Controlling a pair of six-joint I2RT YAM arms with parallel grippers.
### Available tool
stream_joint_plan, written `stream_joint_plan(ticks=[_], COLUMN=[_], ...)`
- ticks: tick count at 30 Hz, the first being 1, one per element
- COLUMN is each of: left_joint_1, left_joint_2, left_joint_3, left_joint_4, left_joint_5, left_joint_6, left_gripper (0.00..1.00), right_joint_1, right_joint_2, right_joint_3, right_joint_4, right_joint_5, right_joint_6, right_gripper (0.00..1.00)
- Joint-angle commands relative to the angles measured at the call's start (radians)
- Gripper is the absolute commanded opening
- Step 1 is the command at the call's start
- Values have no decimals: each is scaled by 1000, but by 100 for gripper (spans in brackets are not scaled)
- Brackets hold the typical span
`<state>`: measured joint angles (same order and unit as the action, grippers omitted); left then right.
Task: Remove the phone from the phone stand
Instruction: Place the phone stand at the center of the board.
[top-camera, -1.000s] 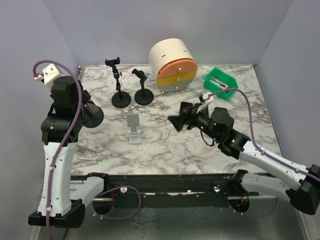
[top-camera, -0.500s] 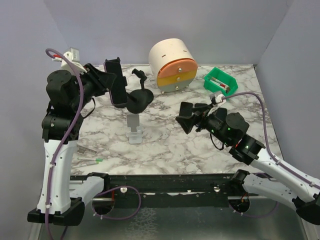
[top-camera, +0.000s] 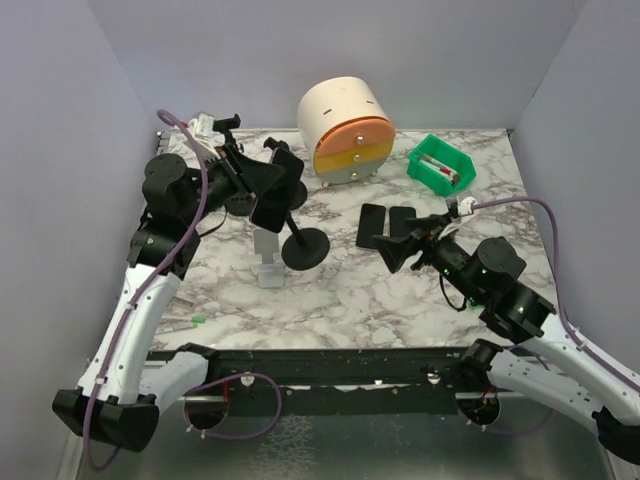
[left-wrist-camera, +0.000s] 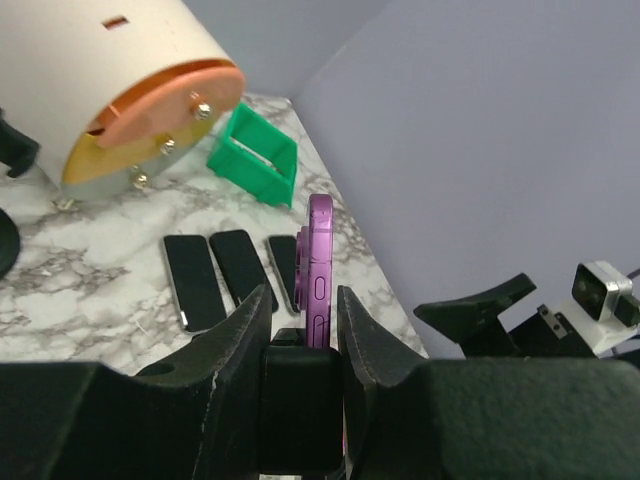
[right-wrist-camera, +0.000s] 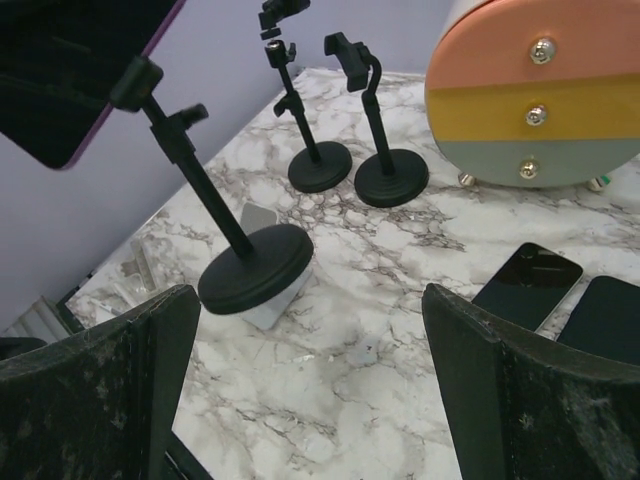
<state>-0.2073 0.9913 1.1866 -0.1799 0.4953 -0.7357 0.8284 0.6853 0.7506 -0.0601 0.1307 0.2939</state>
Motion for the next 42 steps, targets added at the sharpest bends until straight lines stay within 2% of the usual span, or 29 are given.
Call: stream_joint_plan(ticks=[1,5,7,15,20,25,30,35,42], left_joint_1=[-152,-338,-394,-513,-587,-641,-686,-701,-704], left_joint_2=[0,59,89,148,165,166,162,133,108], left_joint_3=[27,30,29,6,-63,-165,-226,-316,-352], left_joint_4=[221,221,219,202,236,335,359,421,420], left_joint_5=[-50,-168,-223,-394,-486,-560,-616,-635,-623], left_joint_6=[-5,65,95,227,313,337,360,330,325], left_gripper=[0,0,0,0,0,0,0,0,0], right_joint_1=[0,0,0,-1,-1,-1,-1,0,-1], right_joint_2=[-37,-60,-69,-102,-135,-139,-138,-135,-123], right_joint_3=[-11,-12,-16,-29,-63,-67,-61,-70,-67], right_joint_4=[-70,-90,-95,-143,-143,-150,-162,-154,-130], right_joint_5=[50,68,74,122,136,147,147,136,64], right_joint_6=[-7,-2,3,42,66,71,70,89,144], right_gripper=[98,98,98,98,98,98,98,98,98])
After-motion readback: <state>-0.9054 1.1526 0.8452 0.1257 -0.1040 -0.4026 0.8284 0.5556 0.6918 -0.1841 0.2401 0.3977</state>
